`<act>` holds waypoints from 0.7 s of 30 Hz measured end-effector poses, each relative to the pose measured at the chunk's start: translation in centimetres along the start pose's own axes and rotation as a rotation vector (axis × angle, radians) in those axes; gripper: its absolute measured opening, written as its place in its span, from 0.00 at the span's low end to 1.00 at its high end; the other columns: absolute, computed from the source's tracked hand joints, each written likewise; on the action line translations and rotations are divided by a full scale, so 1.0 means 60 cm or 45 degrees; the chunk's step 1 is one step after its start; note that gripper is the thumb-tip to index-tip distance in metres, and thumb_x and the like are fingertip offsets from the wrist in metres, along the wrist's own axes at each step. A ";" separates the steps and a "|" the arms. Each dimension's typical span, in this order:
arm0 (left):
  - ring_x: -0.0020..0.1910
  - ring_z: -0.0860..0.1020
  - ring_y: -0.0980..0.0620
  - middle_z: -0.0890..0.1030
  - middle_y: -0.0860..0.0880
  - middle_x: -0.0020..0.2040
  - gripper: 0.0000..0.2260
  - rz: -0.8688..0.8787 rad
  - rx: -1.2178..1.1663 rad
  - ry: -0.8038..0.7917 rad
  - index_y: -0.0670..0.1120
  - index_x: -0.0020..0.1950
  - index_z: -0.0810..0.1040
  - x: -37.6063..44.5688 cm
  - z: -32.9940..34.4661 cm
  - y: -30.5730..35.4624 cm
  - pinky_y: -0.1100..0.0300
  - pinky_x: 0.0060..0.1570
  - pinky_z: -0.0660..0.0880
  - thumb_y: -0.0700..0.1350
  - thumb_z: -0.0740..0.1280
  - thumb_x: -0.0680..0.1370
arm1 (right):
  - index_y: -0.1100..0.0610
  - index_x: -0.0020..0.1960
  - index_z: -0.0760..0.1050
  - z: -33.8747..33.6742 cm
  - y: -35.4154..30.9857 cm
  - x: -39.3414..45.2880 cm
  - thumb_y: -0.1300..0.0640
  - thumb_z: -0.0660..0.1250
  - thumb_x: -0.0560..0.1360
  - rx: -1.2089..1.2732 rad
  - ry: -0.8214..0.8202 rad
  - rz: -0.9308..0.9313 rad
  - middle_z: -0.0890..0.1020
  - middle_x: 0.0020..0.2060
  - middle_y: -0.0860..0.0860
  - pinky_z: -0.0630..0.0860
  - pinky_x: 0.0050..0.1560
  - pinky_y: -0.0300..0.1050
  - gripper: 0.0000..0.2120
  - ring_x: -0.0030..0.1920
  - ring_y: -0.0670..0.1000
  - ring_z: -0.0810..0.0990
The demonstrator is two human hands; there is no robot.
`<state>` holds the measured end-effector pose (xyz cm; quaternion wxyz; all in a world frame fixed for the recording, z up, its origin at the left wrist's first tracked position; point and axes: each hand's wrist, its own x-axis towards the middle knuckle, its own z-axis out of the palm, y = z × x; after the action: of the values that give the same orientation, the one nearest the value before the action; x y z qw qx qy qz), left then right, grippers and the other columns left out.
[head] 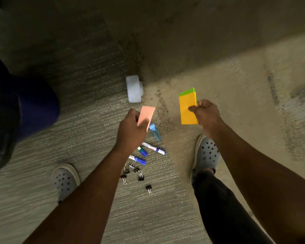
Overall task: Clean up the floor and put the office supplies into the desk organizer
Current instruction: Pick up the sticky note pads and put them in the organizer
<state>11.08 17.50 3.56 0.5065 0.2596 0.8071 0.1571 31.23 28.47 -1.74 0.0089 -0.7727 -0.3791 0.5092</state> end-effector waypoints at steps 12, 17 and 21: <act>0.49 0.80 0.47 0.81 0.48 0.50 0.13 0.029 -0.435 0.233 0.46 0.58 0.73 -0.246 -0.369 0.088 0.61 0.44 0.72 0.39 0.70 0.76 | 0.54 0.38 0.69 -0.031 -0.306 -0.467 0.64 0.70 0.74 0.426 -0.419 -0.219 0.80 0.30 0.49 0.75 0.33 0.42 0.12 0.33 0.47 0.79; 0.55 0.77 0.51 0.76 0.51 0.60 0.33 0.271 -0.454 0.317 0.51 0.77 0.60 -0.360 -0.586 0.136 0.62 0.51 0.71 0.36 0.69 0.76 | 0.54 0.37 0.67 -0.010 -0.462 -0.692 0.63 0.71 0.74 0.441 -0.450 -0.384 0.80 0.31 0.51 0.75 0.35 0.44 0.14 0.34 0.49 0.80; 0.61 0.76 0.50 0.78 0.54 0.60 0.17 0.384 -0.424 0.302 0.53 0.67 0.75 -0.453 -0.746 0.144 0.63 0.57 0.72 0.39 0.64 0.80 | 0.55 0.35 0.68 0.019 -0.562 -0.874 0.63 0.73 0.71 0.420 -0.402 -0.484 0.78 0.30 0.54 0.73 0.34 0.44 0.15 0.33 0.52 0.77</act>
<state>-17.36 9.28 47.59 0.4147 0.2699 0.7761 0.3910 0.68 20.90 52.07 0.1705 -0.5871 -0.4257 0.6671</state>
